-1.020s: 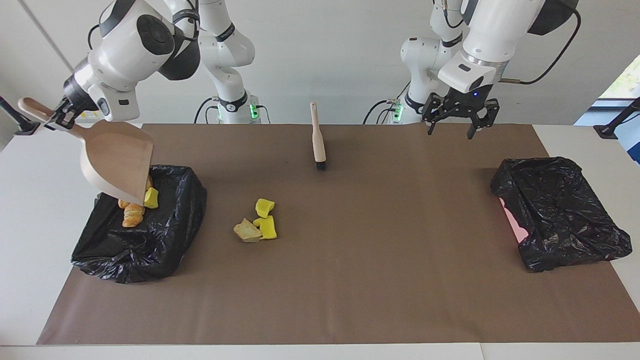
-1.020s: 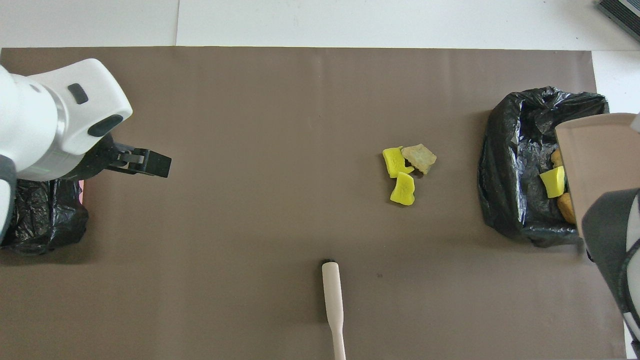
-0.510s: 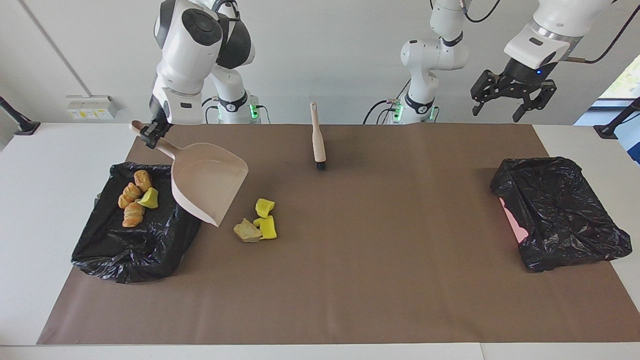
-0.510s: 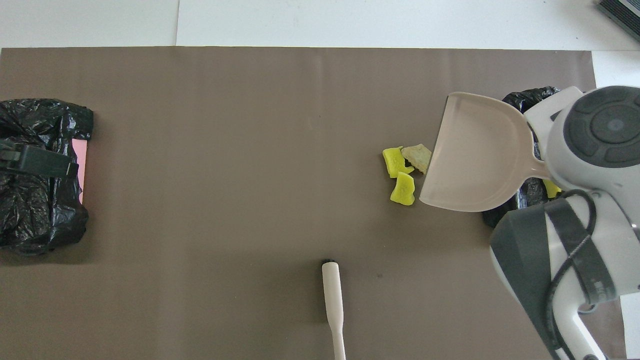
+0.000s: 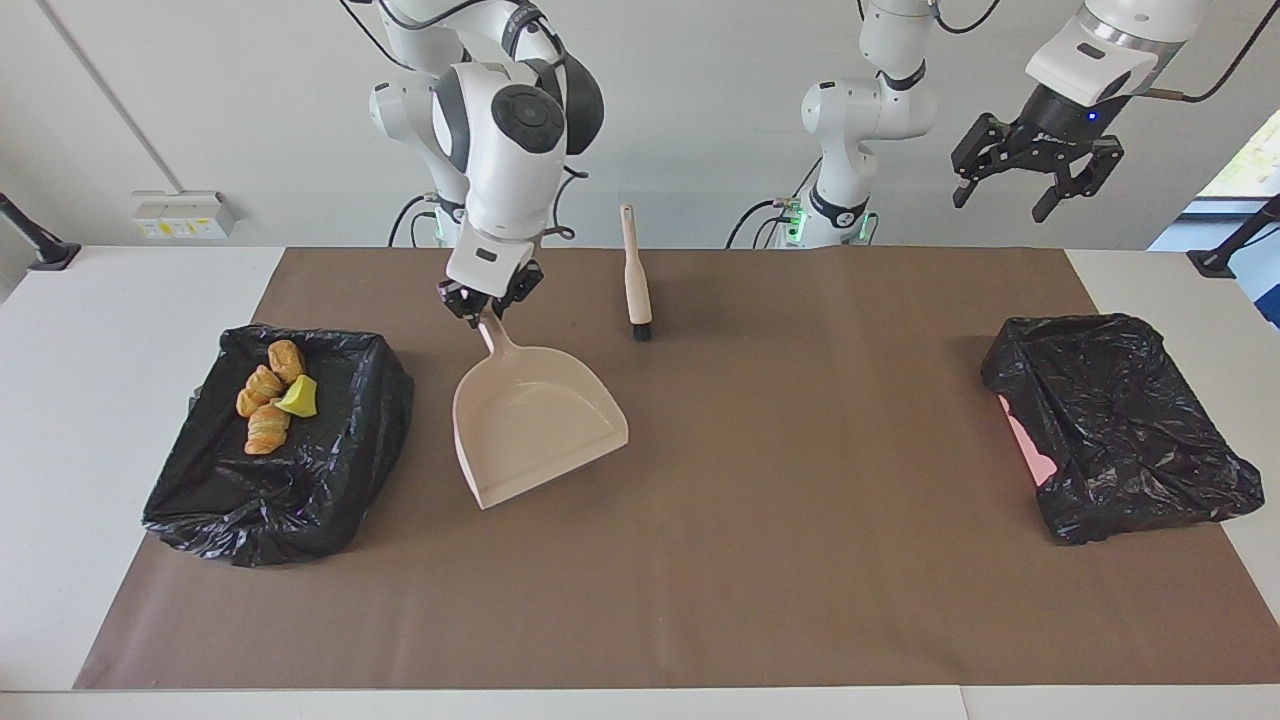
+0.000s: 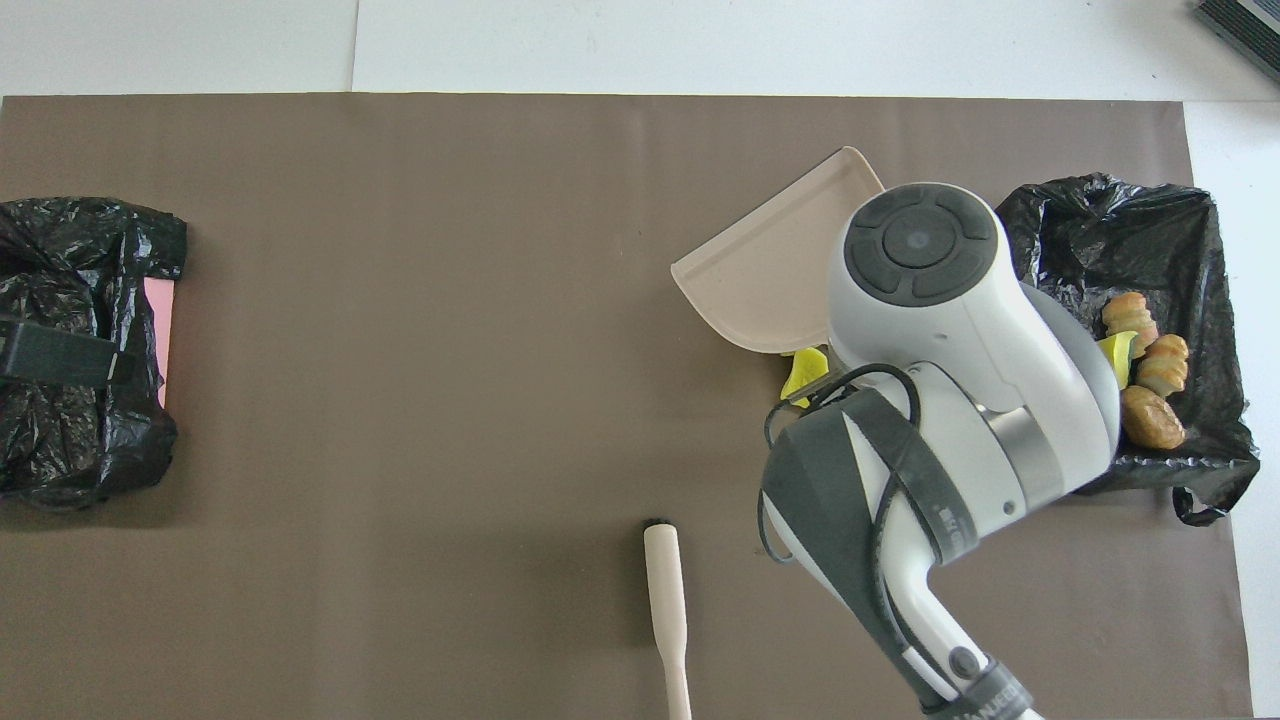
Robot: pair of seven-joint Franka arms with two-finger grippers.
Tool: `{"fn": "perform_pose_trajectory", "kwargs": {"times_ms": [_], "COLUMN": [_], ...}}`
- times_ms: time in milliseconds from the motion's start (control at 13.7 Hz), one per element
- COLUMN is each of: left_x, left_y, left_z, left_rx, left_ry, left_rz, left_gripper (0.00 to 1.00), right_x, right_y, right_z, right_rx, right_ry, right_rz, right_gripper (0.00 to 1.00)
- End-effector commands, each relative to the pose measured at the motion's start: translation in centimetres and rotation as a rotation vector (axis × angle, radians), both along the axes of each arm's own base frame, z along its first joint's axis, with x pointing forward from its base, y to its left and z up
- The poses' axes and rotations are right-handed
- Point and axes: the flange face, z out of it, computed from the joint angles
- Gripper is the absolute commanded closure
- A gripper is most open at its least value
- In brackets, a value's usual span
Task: Sweep and dump trash in bin
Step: 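Return the dustpan to the table center with the right gripper and release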
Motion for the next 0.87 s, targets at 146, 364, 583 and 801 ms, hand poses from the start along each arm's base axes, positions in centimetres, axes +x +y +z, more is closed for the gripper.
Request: {"fn": "perform_pose_trajectory", "kwargs": {"times_ms": [146,364,583,801], "left_x": [-0.4,-0.5,-0.6,-0.8], "left_y": [0.4,0.2,0.3,0.7], "left_z": [0.1,0.1,0.2,0.1], "left_rx": [0.076,0.086,0.082,0.08], "left_ry": [-0.032,-0.033,-0.034,-0.021], "left_rz": [0.018,0.042,0.041,0.051], "left_gripper": [0.0,0.0,0.0,0.0], "right_x": [4.2,6.3,6.7,7.2], "right_y": [6.4,9.8,13.7,14.4], "right_z": [-3.9,-6.2,-9.7,-11.7], "right_rx": [0.122,0.224,0.272,0.319], "right_ry": [-0.06,-0.059,-0.095,-0.108], "right_rz": [-0.198,-0.322,-0.37,-0.419], "right_gripper": [1.0,1.0,1.0,1.0]}}
